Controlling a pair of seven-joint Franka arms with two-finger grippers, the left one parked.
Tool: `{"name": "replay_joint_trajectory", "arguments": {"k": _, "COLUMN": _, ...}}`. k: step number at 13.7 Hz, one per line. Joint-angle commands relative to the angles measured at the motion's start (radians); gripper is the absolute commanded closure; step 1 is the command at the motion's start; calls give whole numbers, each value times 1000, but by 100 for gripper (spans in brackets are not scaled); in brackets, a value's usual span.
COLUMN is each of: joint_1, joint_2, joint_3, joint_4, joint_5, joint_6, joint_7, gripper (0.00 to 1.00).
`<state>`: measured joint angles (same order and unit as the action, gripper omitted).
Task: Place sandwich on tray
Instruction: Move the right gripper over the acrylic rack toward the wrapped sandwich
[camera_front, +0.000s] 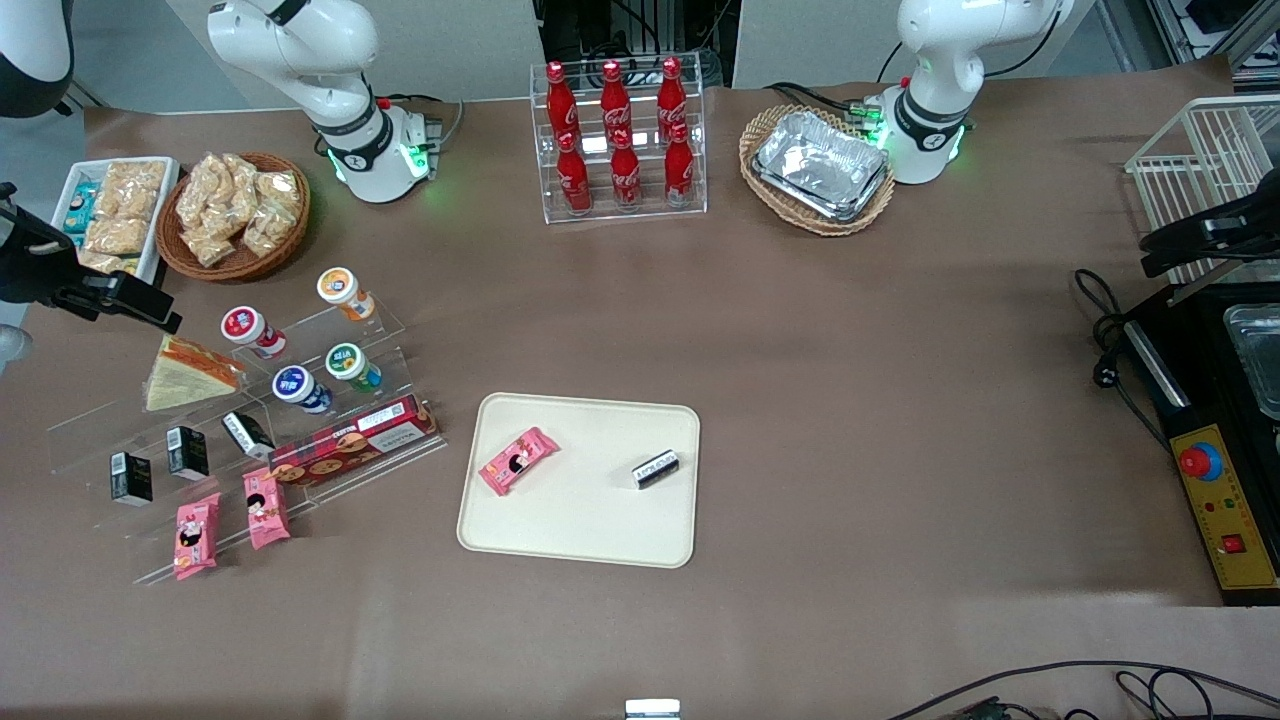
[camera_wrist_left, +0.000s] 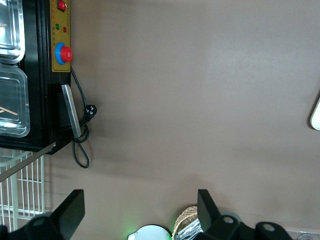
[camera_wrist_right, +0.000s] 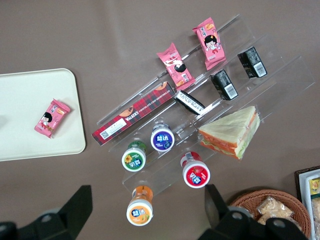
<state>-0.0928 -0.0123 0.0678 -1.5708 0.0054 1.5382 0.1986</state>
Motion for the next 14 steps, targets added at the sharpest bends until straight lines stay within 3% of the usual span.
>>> {"name": "replay_joint_trajectory", "arguments": {"k": 1, "joint_1": -7, "joint_2": 6, "joint_3": -2, "joint_4": 20, "joint_5": 15, "joint_6": -15, "joint_7": 2, "gripper": 0}}
{"name": "replay_joint_trajectory", "arguments": {"k": 9, "joint_1": -21, "joint_2": 5, "joint_3": -8, "joint_4": 18, "joint_5": 15, "joint_6": -41, "joint_7": -33, "gripper": 0}}
{"name": "replay_joint_trajectory", "arguments": {"k": 14, "joint_1": -67, "joint_2": -2, "joint_3": -8, "joint_4": 17, "joint_5": 13, "joint_6": -64, "joint_7": -302, "gripper": 0}}
